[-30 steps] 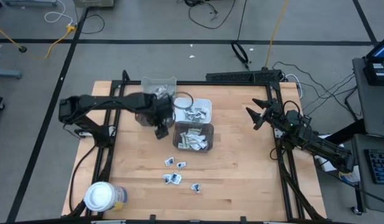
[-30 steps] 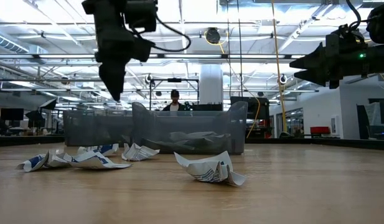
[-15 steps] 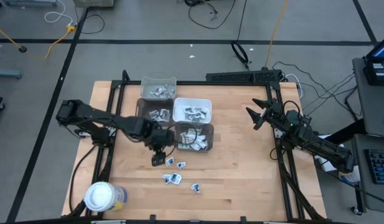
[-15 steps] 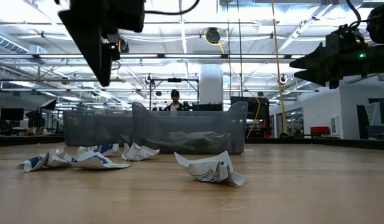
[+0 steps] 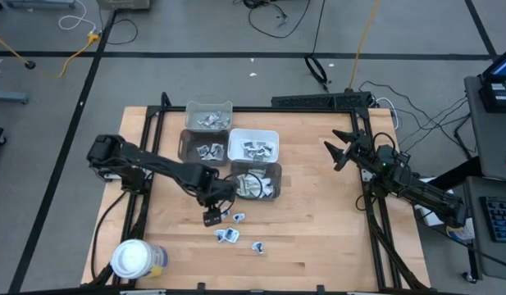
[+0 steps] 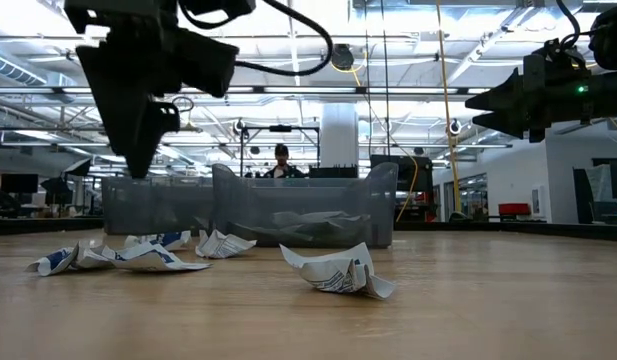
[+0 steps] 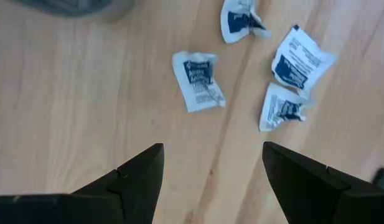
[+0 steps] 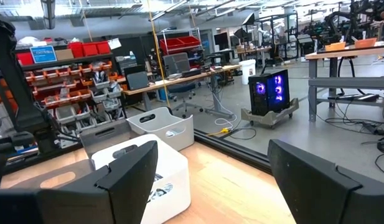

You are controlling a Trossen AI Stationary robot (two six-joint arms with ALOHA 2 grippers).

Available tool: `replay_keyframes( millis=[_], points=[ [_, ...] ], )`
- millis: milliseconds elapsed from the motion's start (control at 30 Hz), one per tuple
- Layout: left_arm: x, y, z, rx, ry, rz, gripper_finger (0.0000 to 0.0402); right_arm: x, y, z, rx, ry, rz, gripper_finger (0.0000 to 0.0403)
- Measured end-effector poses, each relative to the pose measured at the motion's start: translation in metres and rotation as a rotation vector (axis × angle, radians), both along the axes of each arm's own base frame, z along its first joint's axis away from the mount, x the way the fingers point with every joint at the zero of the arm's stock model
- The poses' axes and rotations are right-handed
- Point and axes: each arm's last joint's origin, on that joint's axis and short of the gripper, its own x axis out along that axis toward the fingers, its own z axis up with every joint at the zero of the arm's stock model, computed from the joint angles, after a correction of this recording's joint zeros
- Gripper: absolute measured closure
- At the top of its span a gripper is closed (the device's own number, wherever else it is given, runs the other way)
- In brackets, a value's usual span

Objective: Pick & Place First Aid Supplies
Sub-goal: Put the blue alcohol pad into the left black bin

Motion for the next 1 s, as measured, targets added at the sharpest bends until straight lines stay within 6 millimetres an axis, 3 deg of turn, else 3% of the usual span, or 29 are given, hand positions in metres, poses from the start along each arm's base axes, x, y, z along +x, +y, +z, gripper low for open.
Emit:
replay_keyframes(
  millis=[567,900,1000],
  points=[
    [0.025,-0.004,-0.055,0.079,0.074,-0.04,0.0128,0.0,0.0,0.0,0.0,0.0,0.0,0.0105],
    [0.037,-0.01,-0.064,0.074,-0.017,-0.053,0.013,0.0,0.0,0.0,0.0,0.0,0.0,0.0105],
    [0.037,-0.01,-0.064,0.076,-0.021,-0.069,0.0151,0.0,0.0,0.0,0.0,0.0,0.0,0.0105]
  ],
)
